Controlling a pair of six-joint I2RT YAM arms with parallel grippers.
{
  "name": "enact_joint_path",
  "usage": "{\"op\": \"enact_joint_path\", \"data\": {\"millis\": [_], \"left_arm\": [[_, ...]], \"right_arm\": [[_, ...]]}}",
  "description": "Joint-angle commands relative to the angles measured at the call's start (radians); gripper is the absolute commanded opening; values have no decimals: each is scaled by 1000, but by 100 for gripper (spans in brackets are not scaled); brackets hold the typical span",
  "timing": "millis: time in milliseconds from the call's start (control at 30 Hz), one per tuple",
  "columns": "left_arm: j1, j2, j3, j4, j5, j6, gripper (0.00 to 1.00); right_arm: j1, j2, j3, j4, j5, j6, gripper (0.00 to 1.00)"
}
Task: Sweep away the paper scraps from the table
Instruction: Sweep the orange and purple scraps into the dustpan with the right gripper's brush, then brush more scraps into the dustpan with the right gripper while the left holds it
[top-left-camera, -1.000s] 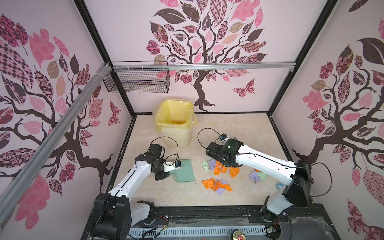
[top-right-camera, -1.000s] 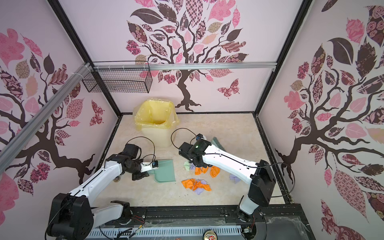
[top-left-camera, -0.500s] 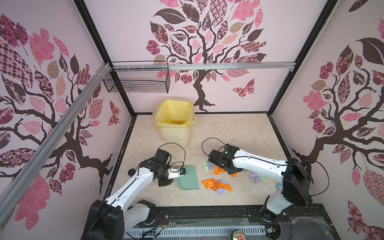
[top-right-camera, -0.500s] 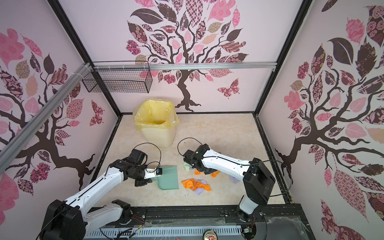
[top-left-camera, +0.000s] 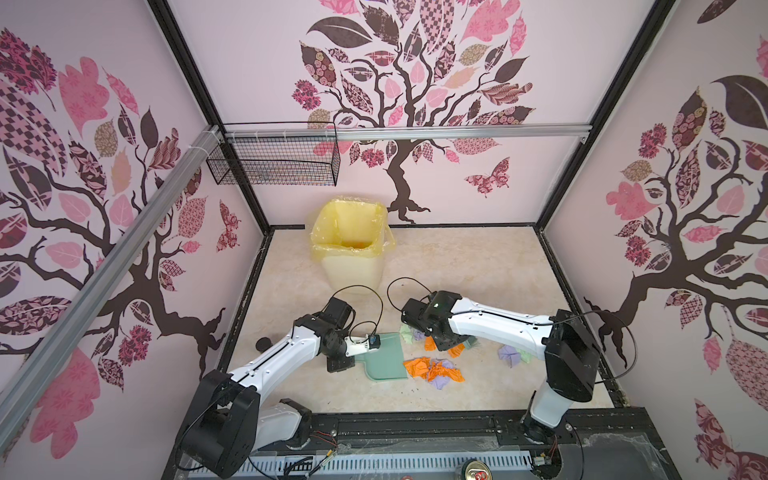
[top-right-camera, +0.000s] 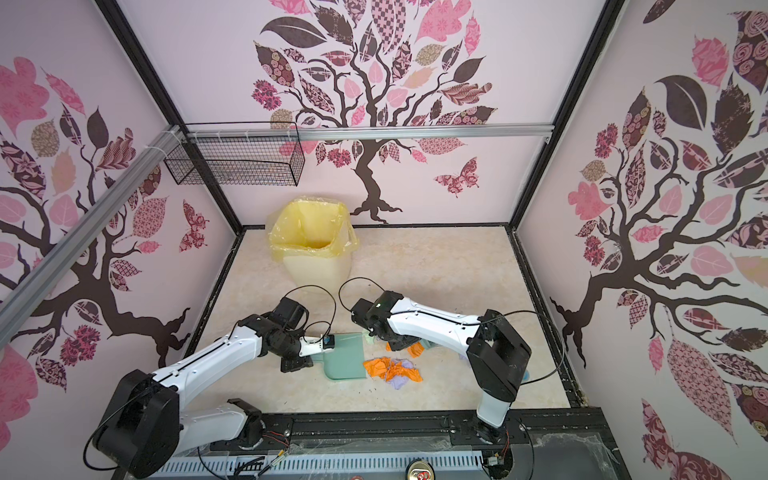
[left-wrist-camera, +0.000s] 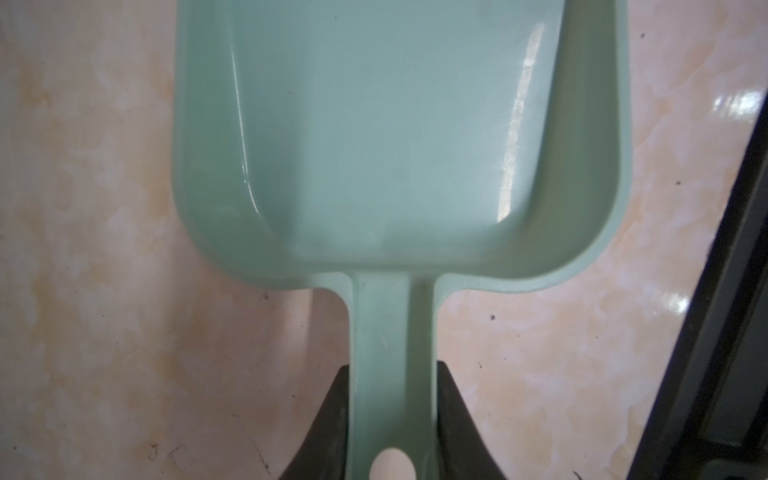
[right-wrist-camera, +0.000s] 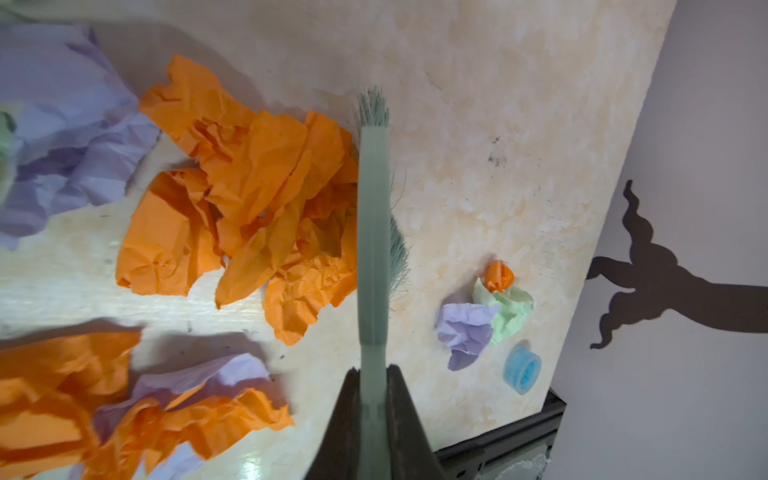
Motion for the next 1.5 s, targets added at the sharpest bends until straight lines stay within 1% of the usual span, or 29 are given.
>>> {"op": "enact_joint_path", "data": {"millis": [0,167,367,733,867,1067,1167,1300,1400,1467], "left_arm": [[-14,25,41,25,-13,-33,0],[-52,49,70,35,-25,-60,0],[-99,74,97,54,-38,-98,0],[-114,140,139,81,-30,-131,0],[-126,158,145,90,-32,-139,0],[-127,167,131,102,-42,-133,0],[-127,162,113,108,-55,-124,0],[-127,127,71,117,-56,-113,0],[-127,77,35,114,-47,-100,0],[-126,39,5,119,-65,-76,0]], "right_arm": [[31,26,52,29,-69,-10,0],[59,42,101,25,-90,-12,0],[81,29,115,78,-148,-14,0],[110,-54,109,152,-218,-18,0],[118,-75,126,162,-227,-24,0],[123,-134,150,119,-204,-21,0],[123,-170,168,32,-142,9,0],[123,-214,179,-131,-43,77,0],[123,-250,151,-205,-17,128,0],[123,-275,120,-232,-14,158,0]]}}
